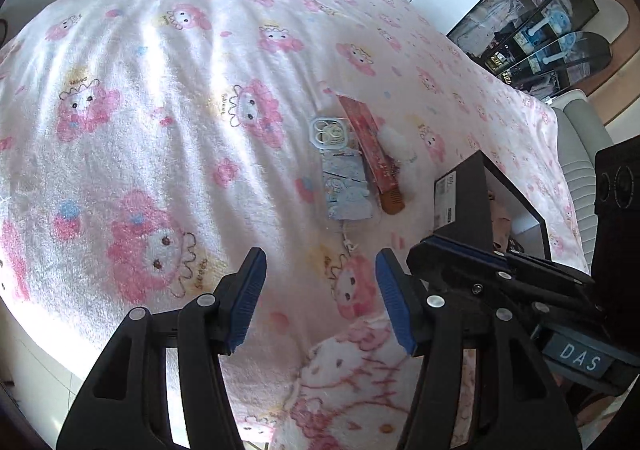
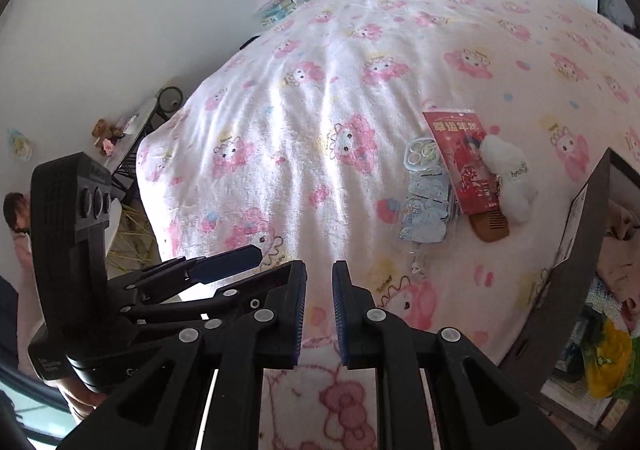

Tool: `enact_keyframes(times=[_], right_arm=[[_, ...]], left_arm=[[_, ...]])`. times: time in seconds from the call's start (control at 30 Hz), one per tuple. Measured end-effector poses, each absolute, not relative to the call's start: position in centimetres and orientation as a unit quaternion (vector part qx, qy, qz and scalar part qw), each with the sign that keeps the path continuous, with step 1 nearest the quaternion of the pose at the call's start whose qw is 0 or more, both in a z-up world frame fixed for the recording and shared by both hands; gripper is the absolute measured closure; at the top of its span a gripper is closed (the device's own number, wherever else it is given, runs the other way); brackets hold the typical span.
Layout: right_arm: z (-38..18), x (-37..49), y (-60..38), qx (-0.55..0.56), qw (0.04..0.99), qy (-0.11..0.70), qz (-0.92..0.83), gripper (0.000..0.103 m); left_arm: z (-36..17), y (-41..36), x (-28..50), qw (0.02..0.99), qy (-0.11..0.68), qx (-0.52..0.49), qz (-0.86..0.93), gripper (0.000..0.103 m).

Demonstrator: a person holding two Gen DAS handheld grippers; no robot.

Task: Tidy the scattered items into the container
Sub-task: 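Move the left gripper back to the clear phone case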

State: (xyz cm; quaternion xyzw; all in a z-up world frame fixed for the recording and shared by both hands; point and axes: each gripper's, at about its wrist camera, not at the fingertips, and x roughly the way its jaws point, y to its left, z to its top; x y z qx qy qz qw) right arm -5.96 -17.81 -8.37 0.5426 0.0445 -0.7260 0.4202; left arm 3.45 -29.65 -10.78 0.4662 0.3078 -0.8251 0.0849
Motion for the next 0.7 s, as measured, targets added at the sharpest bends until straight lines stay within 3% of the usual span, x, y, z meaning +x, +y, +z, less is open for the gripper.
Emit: enact_keyframes(times=[0.23, 0.5, 0.7], right_arm=[[-12.2, -9.2, -21.0, 0.576, 0.406, 0.062, -0.707, 0.091], [-16.6, -13.8, -20.2, 0.623, 0.327, 0.069, -0.707, 0.089], [-18.2, -15.3, -18.7, 0.645, 0.306, 0.042, -0.698, 0.089]], left_arm=[[-15.3, -32.6, 0.4, 0.067, 0.344, 0.483, -0.802, 0.043], [-18.8, -33.5, -2.6, 0.05, 0.38, 0.493, -0.781, 0.038], [-20.3, -33.9, -2.6, 0.049, 0.399, 0.486, -0.776, 0.037]])
